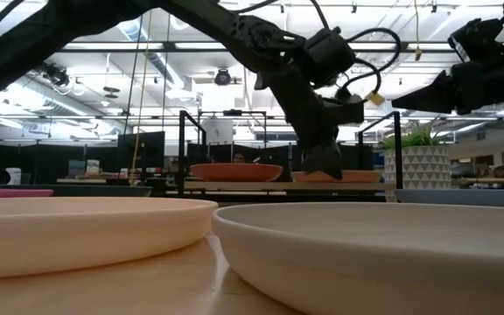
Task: Place and stack plates onto a shelf
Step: Put the brown plate on the shelf, then stack the dark blue plate on the top of the orange plate on the shelf
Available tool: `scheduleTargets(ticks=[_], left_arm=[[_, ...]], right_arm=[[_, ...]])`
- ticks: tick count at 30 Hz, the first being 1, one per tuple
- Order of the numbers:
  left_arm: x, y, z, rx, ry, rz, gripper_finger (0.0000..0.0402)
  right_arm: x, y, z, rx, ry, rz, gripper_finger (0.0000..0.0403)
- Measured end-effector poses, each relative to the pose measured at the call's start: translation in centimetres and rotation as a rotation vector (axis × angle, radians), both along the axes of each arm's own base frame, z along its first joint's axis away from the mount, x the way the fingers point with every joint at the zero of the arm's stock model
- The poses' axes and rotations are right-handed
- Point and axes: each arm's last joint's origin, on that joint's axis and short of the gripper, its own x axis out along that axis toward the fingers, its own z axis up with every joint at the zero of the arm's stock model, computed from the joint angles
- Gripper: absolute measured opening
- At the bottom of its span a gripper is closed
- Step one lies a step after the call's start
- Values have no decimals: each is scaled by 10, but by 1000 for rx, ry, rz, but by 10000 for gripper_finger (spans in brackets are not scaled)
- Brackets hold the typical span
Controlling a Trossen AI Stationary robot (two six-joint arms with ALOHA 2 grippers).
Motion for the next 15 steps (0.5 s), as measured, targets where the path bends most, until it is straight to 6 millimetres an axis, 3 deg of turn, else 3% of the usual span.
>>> scheduleTargets(ticks=[6,9,15], left_arm=[[-1,-10,1,-19,14,-21,94],[-8,-18,12,-68,28,14,94],[-38,-44,37,-551,123,143,94]], right_arm=[[0,0,-1,5,7,0,67],[0,0,-2,2,17,-1,67],[0,0,-3,-1,30,-1,67]])
